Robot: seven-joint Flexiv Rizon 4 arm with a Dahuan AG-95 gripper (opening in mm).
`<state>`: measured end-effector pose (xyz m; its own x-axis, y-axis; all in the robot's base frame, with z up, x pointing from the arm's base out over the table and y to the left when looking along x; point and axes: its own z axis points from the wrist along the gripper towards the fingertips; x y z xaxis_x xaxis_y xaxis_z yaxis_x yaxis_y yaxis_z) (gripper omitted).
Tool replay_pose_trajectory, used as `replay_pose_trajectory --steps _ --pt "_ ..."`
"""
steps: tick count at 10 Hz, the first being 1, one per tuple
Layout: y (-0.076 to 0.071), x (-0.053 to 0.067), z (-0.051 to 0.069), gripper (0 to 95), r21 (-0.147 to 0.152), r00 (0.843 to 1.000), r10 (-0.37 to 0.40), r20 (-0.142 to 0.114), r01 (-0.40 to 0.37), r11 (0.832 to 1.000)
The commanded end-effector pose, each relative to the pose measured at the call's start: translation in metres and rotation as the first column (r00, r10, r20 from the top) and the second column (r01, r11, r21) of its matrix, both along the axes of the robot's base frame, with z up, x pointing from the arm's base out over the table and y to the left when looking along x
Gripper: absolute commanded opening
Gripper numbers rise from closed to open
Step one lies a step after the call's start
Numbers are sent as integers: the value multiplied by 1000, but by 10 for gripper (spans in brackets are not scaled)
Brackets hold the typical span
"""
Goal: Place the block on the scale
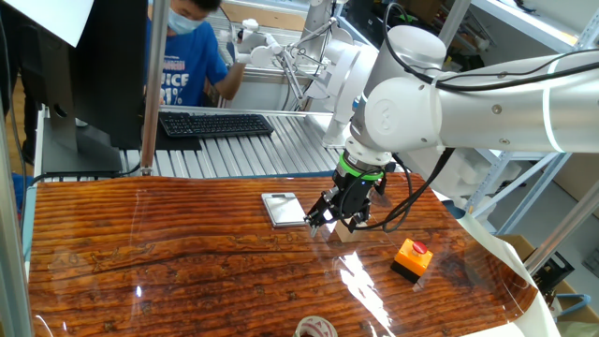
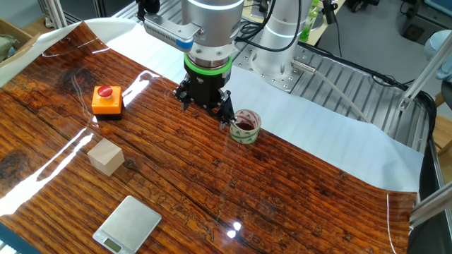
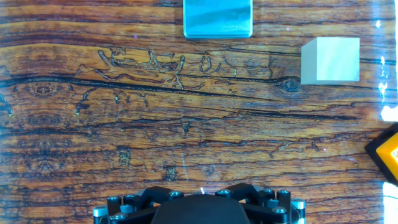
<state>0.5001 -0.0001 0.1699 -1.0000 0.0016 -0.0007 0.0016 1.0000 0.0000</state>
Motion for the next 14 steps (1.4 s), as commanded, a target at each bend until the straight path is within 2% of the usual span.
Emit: replay_pose_trajectory --steps 1,3,7,9,10,13,14 --pt "0 0 0 0 -39 873 -484 -61 483 875" --pt "0 0 -1 0 -42 876 -478 -61 477 878" --pt "0 0 -1 0 -57 896 -427 -118 424 904" --pt "0 -1 -1 0 -77 904 -413 -112 406 911" --pt "0 -1 -1 0 -92 918 -383 -105 375 922" --pt "0 -1 -1 0 -93 923 -370 -104 361 928" --pt "0 -1 -1 0 -96 930 -352 -103 343 934"
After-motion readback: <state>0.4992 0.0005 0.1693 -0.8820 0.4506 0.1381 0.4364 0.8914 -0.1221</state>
